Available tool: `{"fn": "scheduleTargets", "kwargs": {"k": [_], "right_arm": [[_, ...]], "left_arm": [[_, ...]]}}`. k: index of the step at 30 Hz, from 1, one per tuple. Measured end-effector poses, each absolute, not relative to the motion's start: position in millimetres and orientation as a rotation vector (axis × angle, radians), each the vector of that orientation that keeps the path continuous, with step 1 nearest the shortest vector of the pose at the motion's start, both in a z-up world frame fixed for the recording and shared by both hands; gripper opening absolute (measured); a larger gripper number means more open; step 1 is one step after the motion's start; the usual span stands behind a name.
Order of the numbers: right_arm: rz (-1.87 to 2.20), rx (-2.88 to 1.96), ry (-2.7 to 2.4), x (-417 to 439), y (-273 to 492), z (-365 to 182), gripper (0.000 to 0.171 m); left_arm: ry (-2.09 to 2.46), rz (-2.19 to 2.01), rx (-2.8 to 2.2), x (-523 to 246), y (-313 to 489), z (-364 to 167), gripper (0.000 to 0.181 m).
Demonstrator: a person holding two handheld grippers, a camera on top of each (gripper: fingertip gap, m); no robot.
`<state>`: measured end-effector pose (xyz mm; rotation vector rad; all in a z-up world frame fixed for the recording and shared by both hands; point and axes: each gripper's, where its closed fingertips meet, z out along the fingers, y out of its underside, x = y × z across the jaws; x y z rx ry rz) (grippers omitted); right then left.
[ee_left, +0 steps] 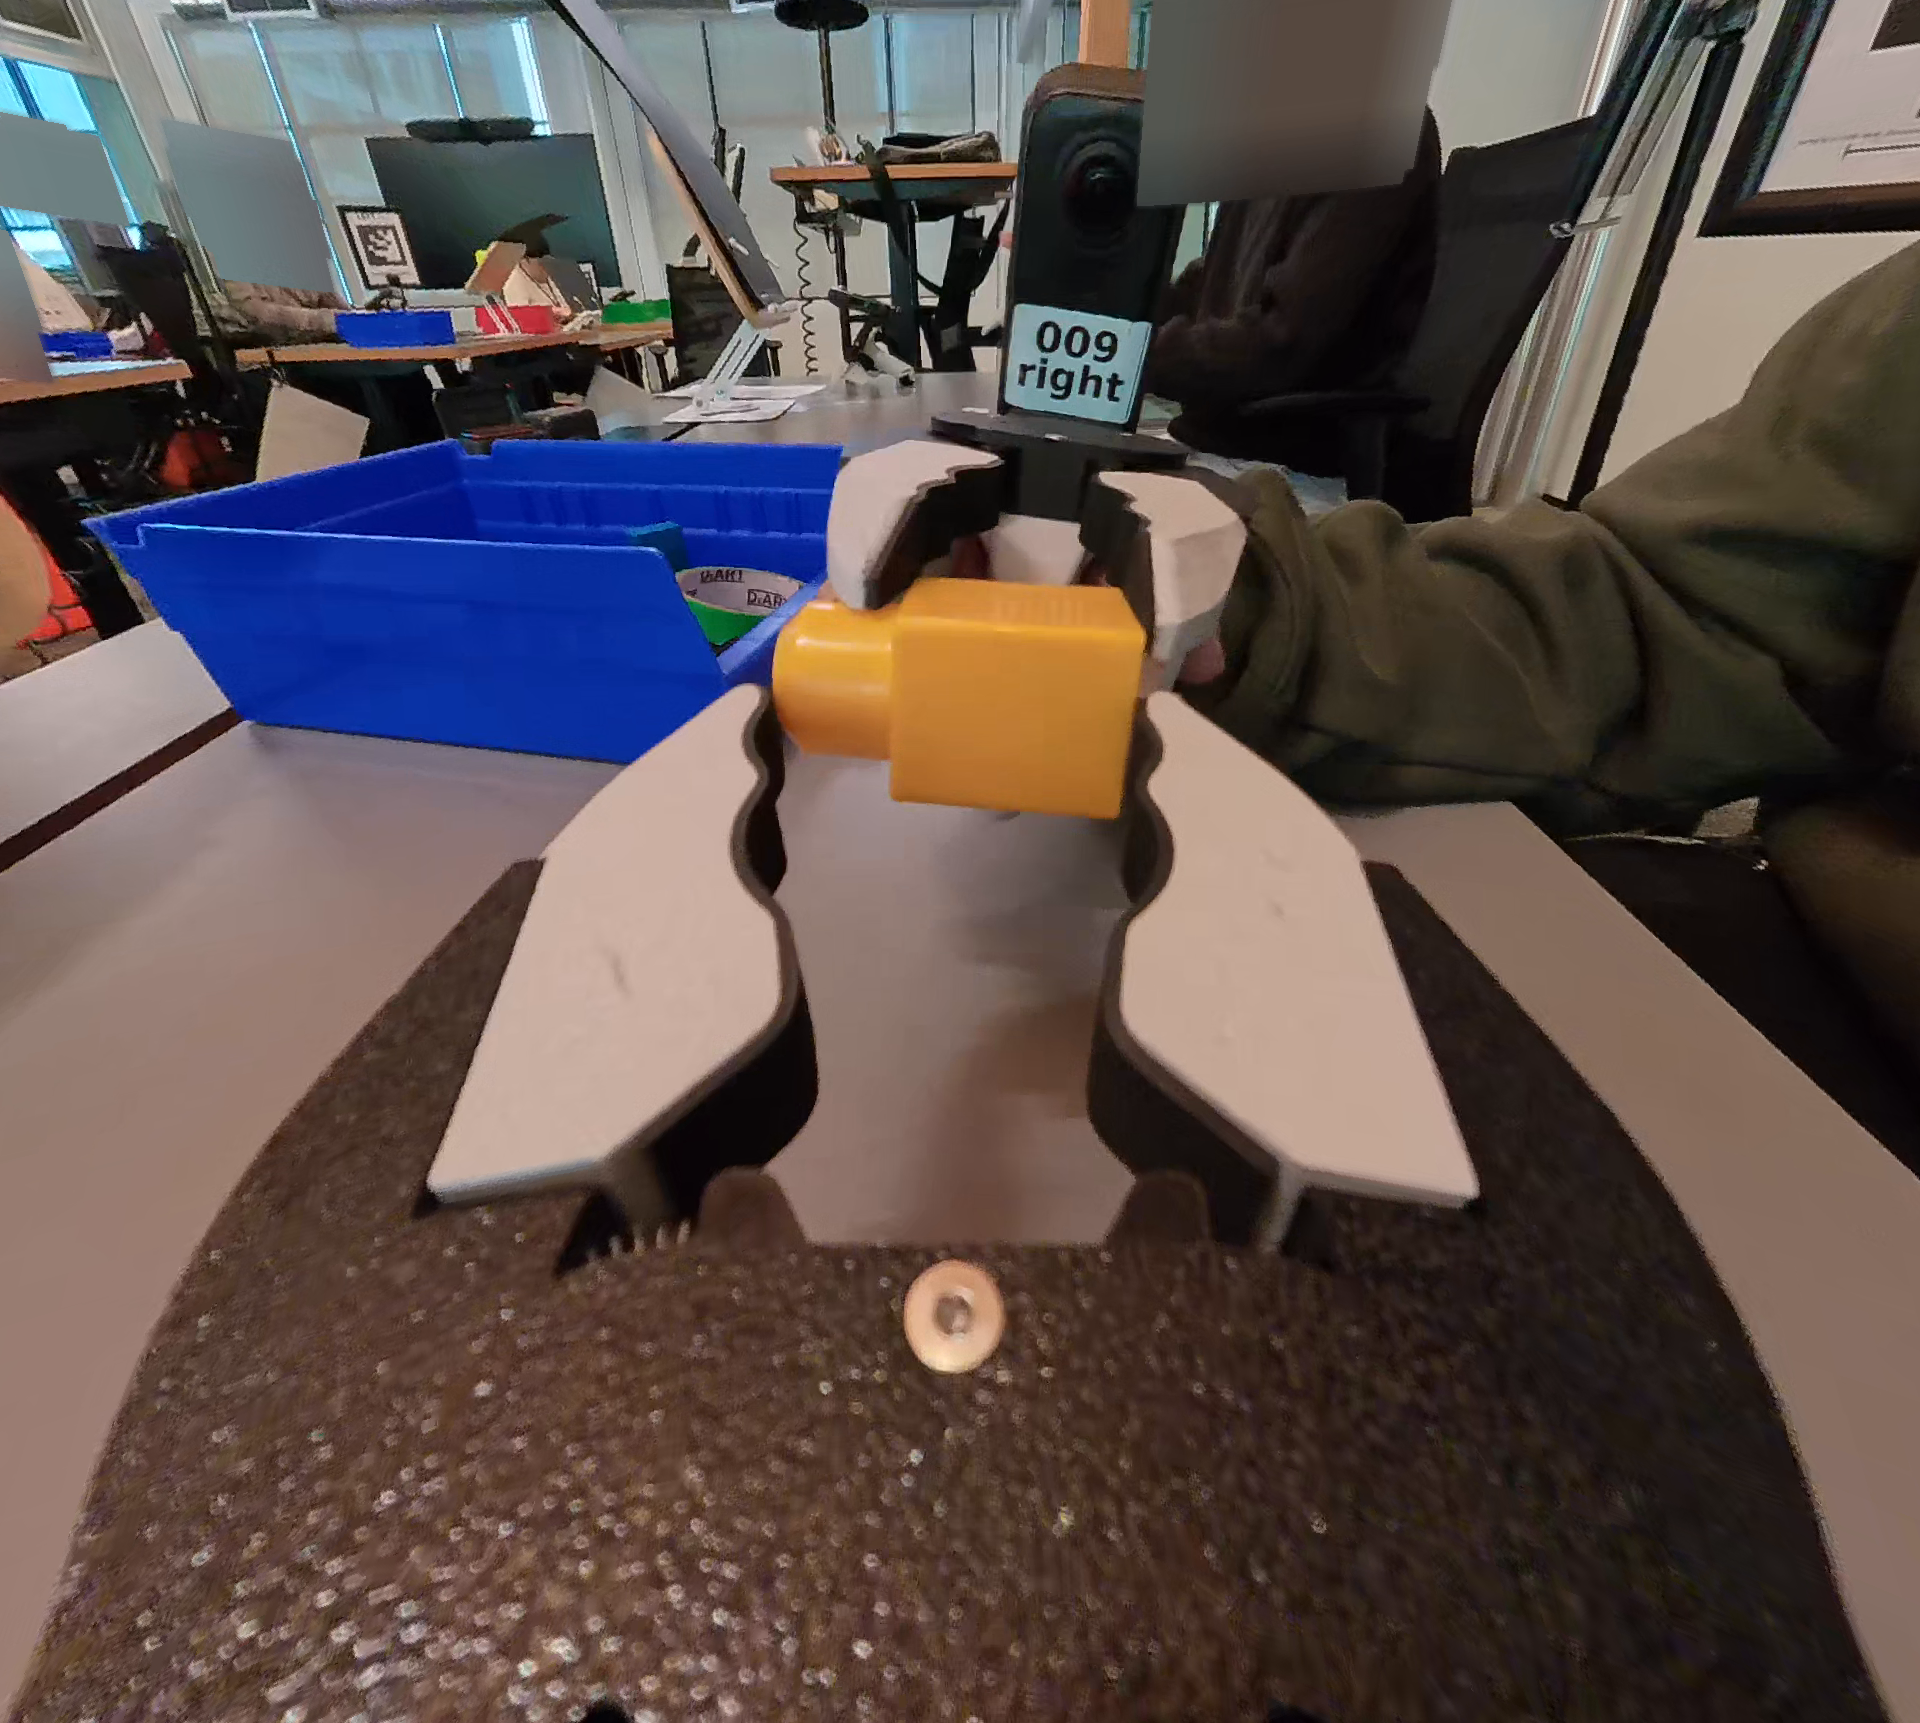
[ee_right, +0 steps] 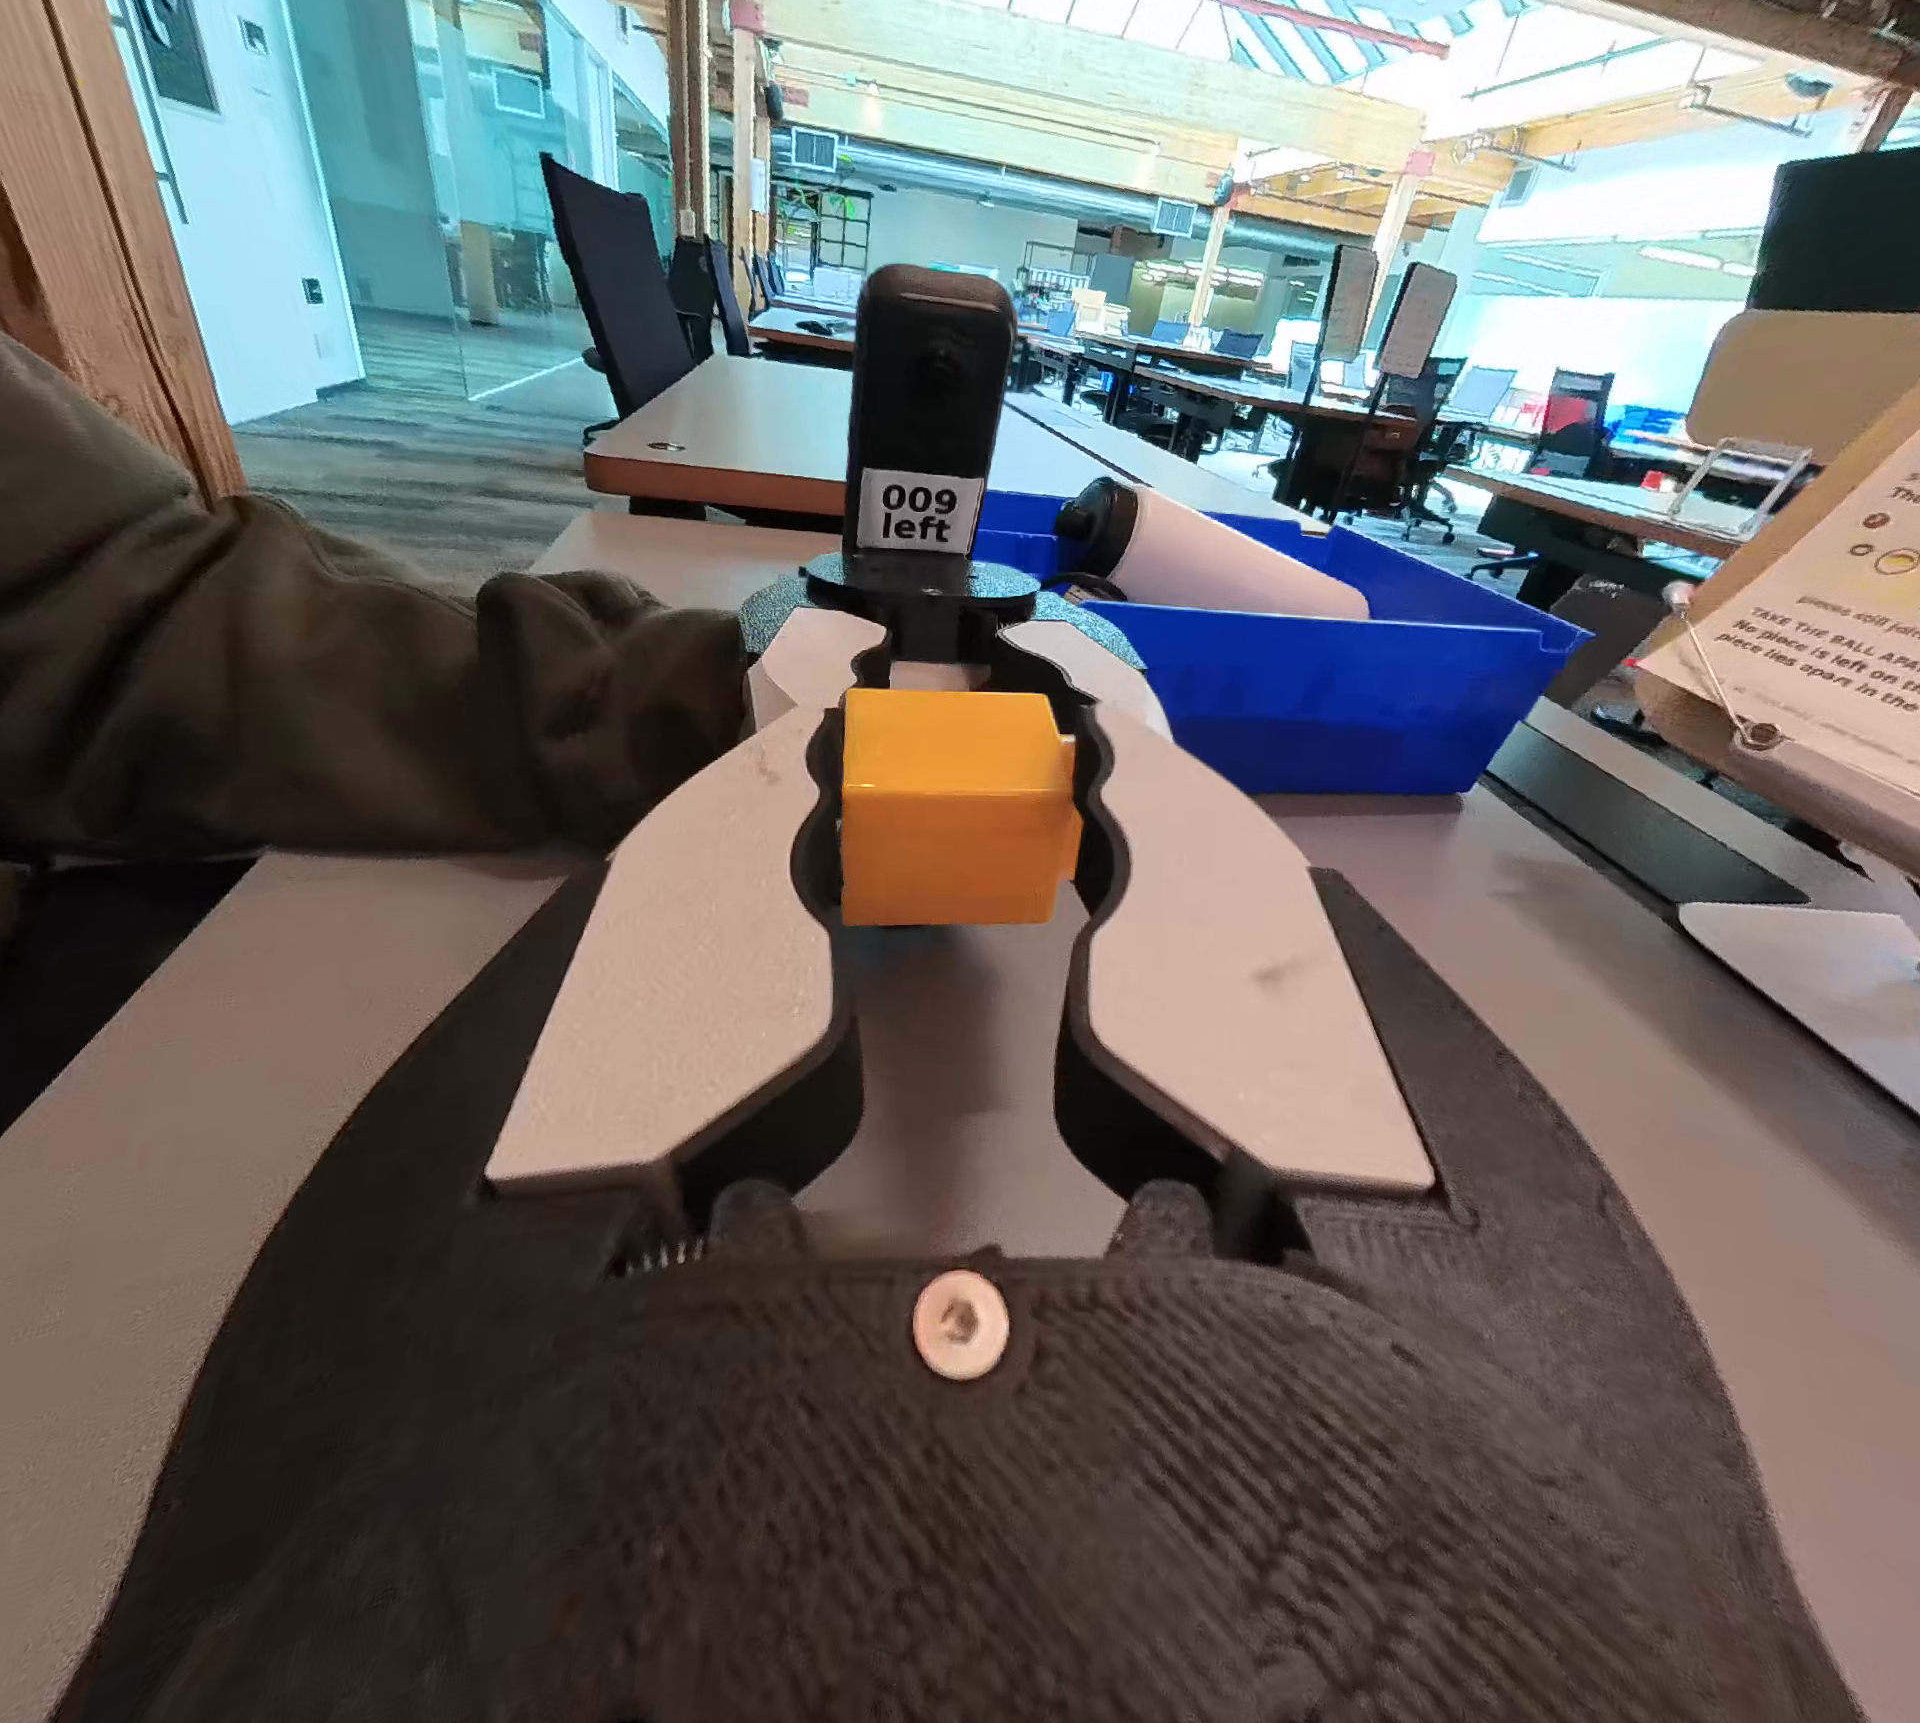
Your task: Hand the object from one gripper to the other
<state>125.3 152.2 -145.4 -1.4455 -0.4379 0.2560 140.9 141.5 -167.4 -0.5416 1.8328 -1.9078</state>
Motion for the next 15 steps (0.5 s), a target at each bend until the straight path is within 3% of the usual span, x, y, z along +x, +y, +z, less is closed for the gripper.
{"fn": "scheduleTargets", "kwargs": {"k": [5,10,15], "right_arm": [[0.276,-1.426,-0.413,126.9,151.3,-145.9,0.045],[0.324,-1.445,-0.272,145.0,152.7,-141.3,0.080],[0.355,-1.434,-0.355,131.4,149.0,-143.8,0.058]], "left_arm": [[1.839,-1.869,-0.522,141.6,141.1,-168.8,0.063],[1.782,-1.836,-0.439,138.3,143.5,-159.8,0.063],[1.815,-1.826,-0.421,136.9,138.1,-164.3,0.062]]}}
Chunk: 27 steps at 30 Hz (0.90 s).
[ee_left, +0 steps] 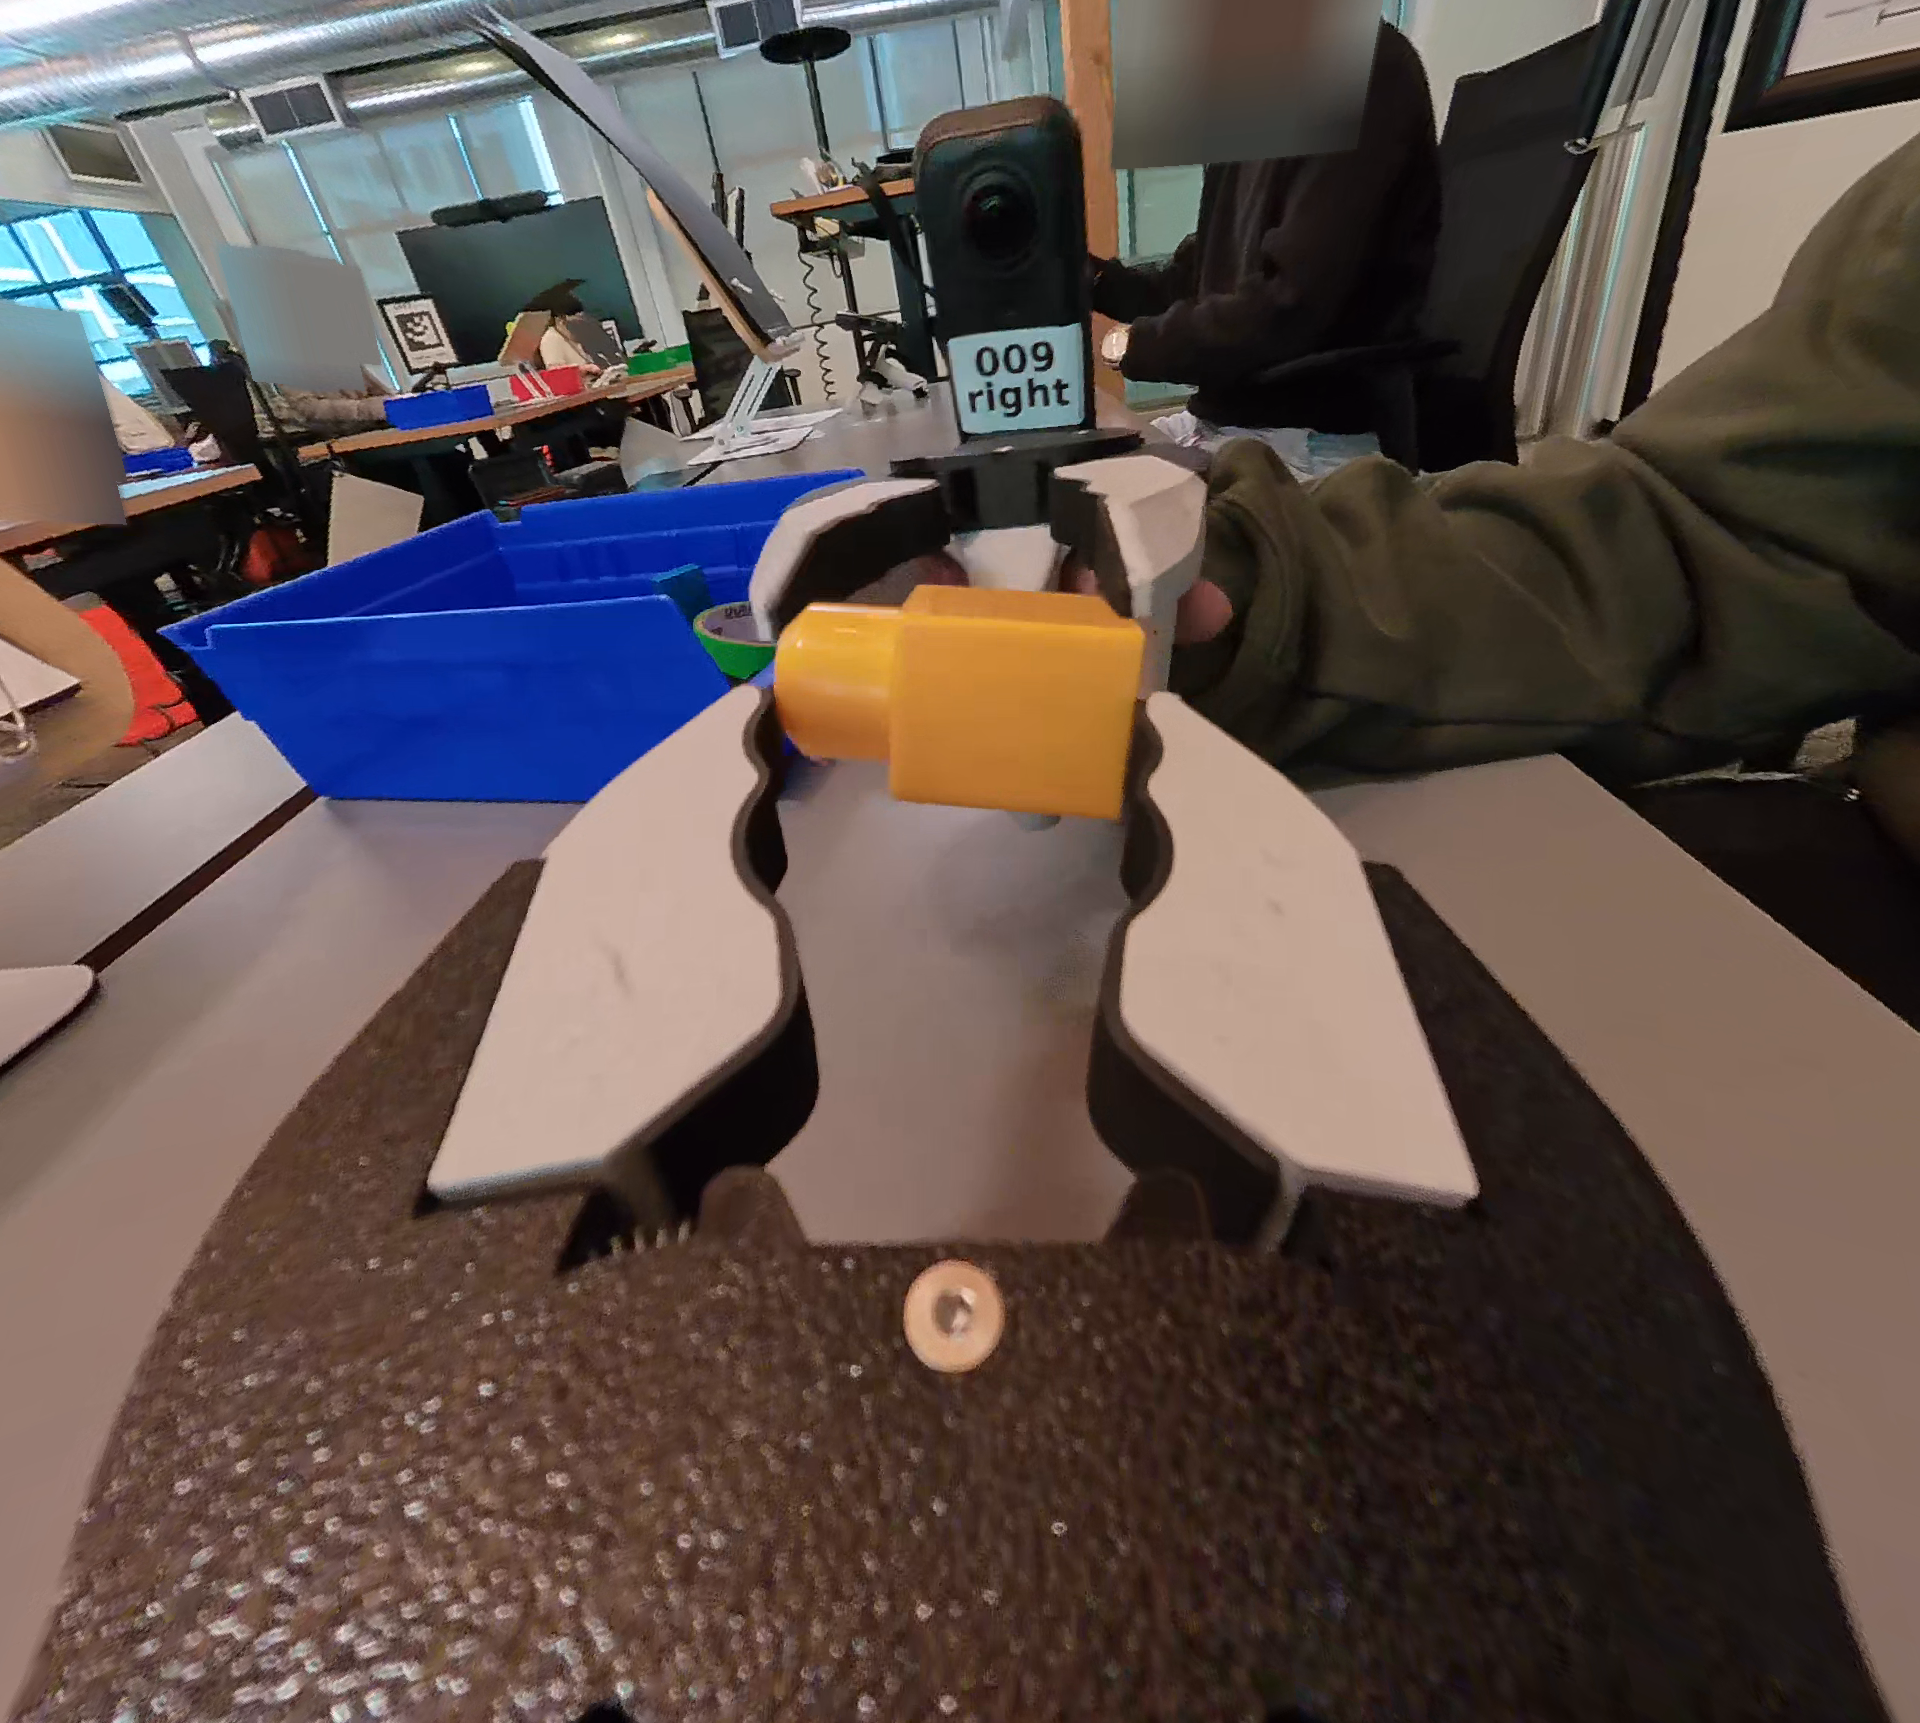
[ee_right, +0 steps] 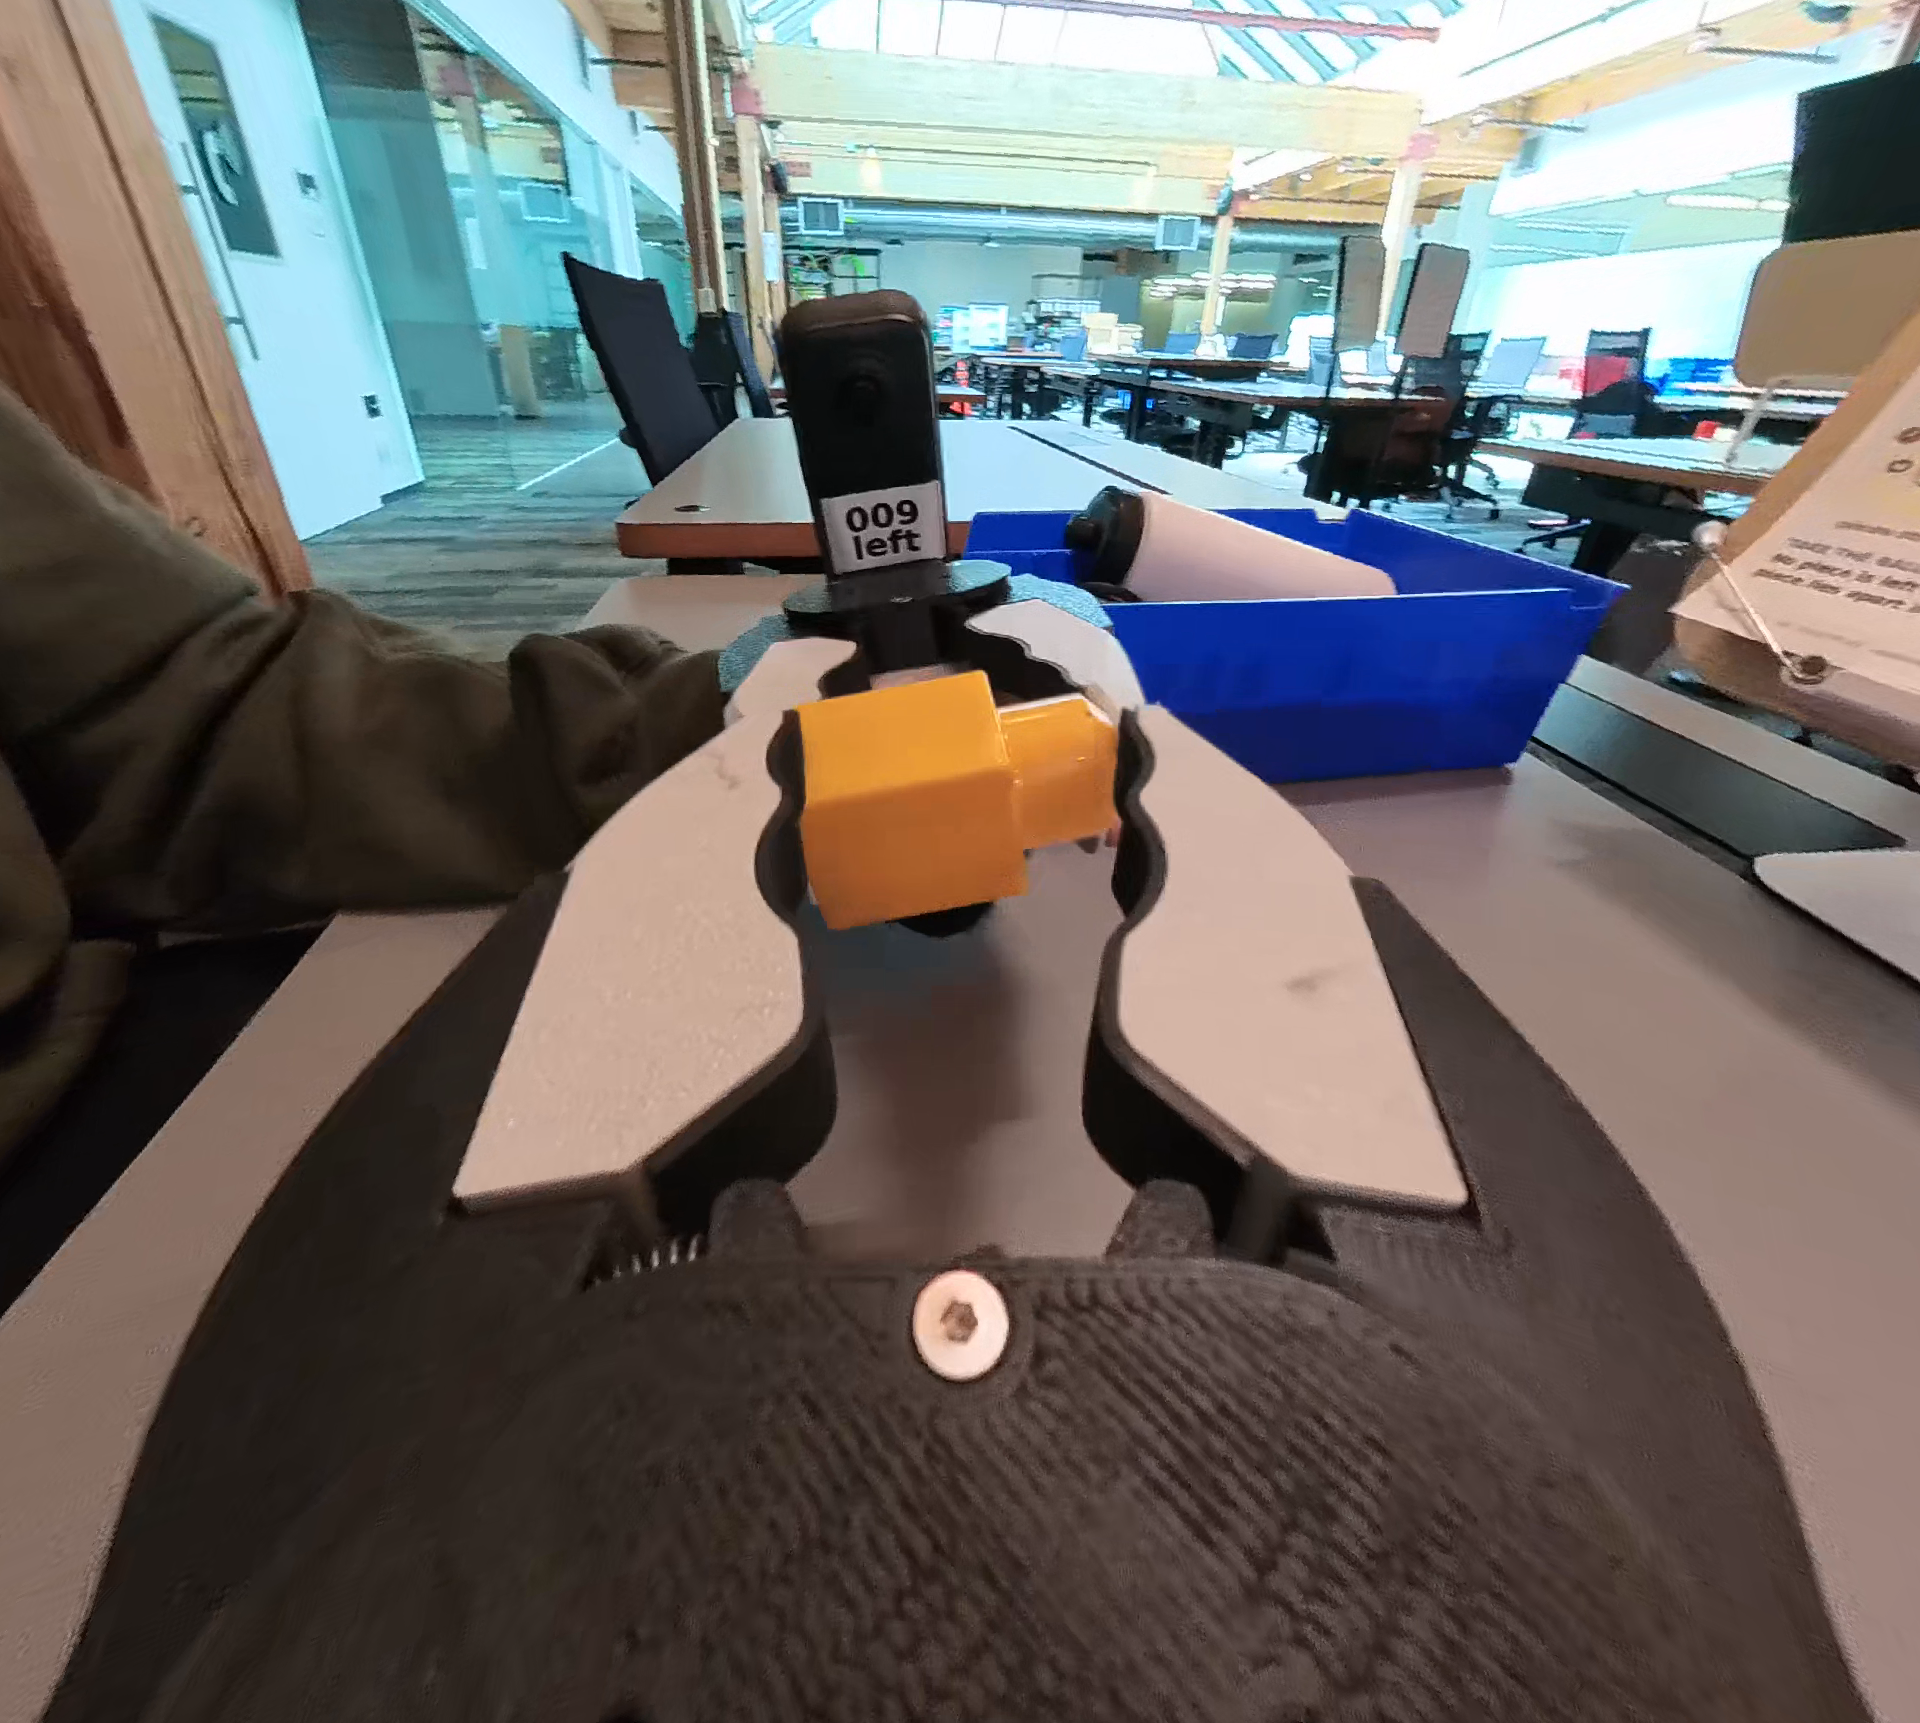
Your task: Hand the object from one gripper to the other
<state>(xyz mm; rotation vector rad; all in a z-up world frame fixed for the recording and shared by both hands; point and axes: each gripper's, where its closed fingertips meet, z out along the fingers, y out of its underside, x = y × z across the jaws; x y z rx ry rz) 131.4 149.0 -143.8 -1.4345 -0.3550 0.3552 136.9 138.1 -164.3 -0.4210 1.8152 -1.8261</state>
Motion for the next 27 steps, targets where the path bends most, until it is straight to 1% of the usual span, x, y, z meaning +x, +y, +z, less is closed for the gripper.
{"fn": "scheduleTargets", "kwargs": {"k": [3,6,8,14,18,20,27], "right_arm": [[0.341,-1.452,-0.353,132.1,150.7,-146.5,0.057],[0.321,-1.452,-0.359,133.2,150.1,-147.2,0.064],[0.303,-1.459,-0.351,136.0,150.8,-146.8,0.073],[0.305,-1.449,-0.414,129.0,146.8,-148.1,0.069],[0.311,-1.427,-0.414,129.7,144.8,-146.0,0.069],[0.304,-1.436,-0.434,130.2,142.4,-147.6,0.073],[0.290,-1.429,-0.436,122.9,148.8,-149.0,0.070]], "left_arm": [[1.827,-1.793,-0.423,138.1,139.3,-167.2,0.062],[1.822,-1.782,-0.419,139.0,139.2,-167.2,0.062],[1.817,-1.781,-0.409,138.4,138.8,-166.1,0.063],[1.803,-1.796,-0.390,136.3,138.1,-163.7,0.062],[1.781,-1.789,-0.379,136.7,138.4,-160.9,0.062],[1.765,-1.783,-0.389,138.1,141.1,-159.1,0.062],[1.764,-1.848,-0.362,133.6,135.7,-157.3,0.062]]}}
